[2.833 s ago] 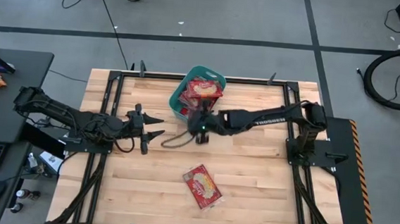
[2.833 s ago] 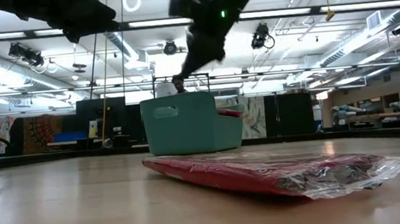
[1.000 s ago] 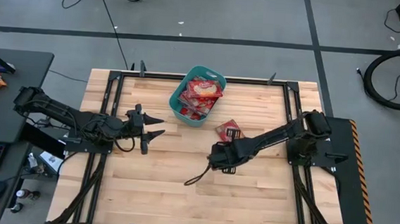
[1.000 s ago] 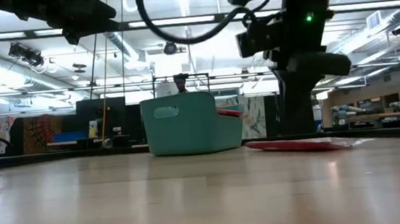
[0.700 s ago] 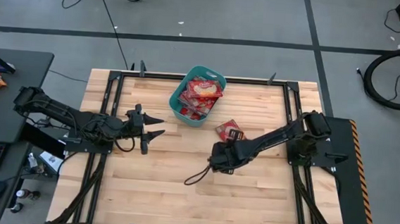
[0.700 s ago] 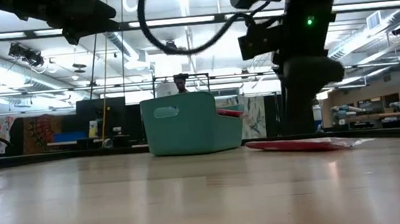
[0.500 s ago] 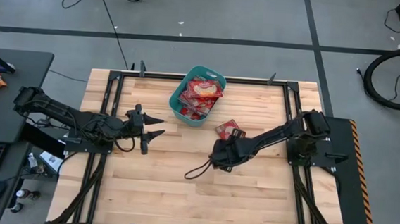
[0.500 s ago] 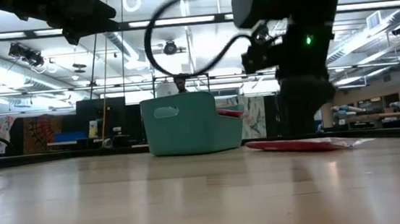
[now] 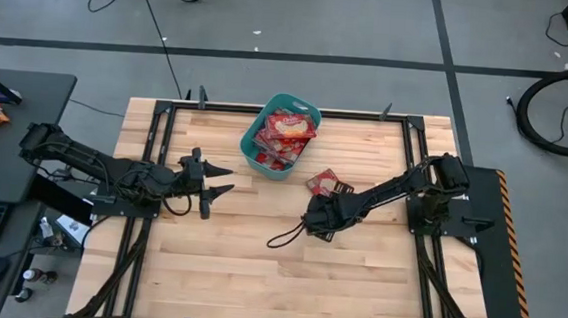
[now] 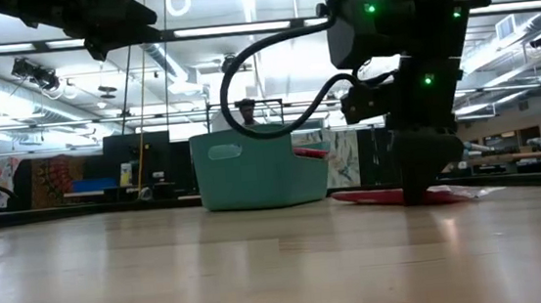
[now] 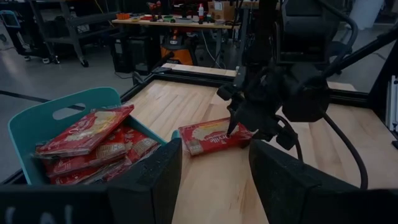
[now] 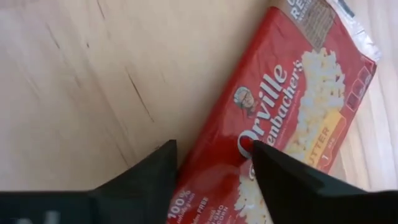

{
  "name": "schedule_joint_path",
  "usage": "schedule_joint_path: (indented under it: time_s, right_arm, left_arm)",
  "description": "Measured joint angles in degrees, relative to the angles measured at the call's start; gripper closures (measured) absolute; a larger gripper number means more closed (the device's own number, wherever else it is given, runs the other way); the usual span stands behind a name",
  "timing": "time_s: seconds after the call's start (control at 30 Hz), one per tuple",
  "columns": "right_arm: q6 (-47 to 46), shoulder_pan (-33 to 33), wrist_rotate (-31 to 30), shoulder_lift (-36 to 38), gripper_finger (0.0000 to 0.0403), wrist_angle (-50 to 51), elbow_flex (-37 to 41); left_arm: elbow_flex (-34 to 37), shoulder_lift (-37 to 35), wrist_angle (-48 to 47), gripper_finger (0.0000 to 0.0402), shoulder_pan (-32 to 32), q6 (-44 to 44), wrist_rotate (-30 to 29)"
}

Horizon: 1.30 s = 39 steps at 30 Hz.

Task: Sort popcorn bags into baskets
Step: Put the popcorn bag into the green bin

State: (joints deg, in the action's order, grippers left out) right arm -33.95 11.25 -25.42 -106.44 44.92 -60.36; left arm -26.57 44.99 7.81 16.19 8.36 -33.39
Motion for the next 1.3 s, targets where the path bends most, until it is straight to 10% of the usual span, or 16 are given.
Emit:
schedule_joint_path:
  time_s: [0.37, 0.77, 1.3]
  right_arm:
    - [4.2, 0.0, 0.1, -0.2, 0.0385, 0.5, 0.4]
    - [5.7, 2.0, -6.8, 0.2, 0.0388, 8.9, -4.7]
    - [15.8, 1.5, -31.8, 0.4, 0.0382, 24.5, -24.7]
  left_arm:
    - [0.0, 0.0, 0.0, 0.021, 0.0, 0.0, 0.0]
    - [0.0, 0.0, 0.0, 0.021, 0.0, 0.0, 0.0]
    - [0.0, 0.0, 0.0, 0.021, 0.0, 0.0, 0.0]
